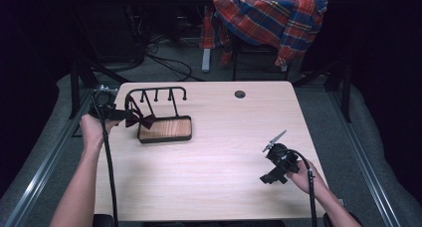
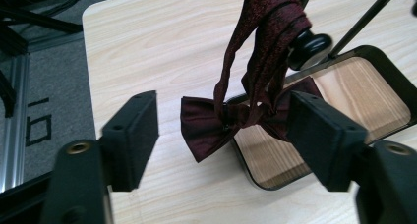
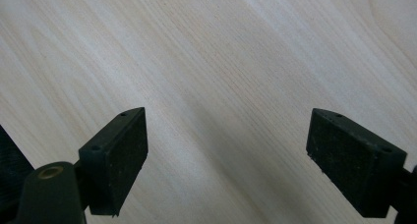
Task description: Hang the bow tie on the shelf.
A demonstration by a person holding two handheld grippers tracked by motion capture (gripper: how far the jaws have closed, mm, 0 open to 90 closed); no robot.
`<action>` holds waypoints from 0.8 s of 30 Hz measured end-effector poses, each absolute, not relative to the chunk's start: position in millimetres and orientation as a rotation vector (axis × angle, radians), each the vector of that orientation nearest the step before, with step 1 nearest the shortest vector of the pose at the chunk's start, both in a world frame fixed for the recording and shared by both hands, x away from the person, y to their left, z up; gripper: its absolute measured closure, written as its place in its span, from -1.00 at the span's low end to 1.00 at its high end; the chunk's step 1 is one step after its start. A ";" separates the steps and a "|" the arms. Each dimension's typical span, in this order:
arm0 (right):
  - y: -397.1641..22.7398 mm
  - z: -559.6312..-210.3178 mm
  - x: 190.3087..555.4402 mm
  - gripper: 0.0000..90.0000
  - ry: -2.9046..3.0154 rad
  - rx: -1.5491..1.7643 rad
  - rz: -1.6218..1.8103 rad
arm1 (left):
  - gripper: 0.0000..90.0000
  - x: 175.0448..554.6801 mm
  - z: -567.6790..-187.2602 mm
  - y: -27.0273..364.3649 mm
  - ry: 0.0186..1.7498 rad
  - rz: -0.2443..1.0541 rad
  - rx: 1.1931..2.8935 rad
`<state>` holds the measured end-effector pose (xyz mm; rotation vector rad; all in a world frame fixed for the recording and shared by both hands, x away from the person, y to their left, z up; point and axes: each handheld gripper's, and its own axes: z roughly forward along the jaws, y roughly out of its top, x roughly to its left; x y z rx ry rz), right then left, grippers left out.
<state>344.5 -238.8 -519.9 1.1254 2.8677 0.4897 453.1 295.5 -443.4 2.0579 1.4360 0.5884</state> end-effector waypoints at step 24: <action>-237.9 -519.6 342.7 -0.65 2.883 1.104 0.487 | -0.85 419.9 -433.1 287.8 1.475 0.603 2.049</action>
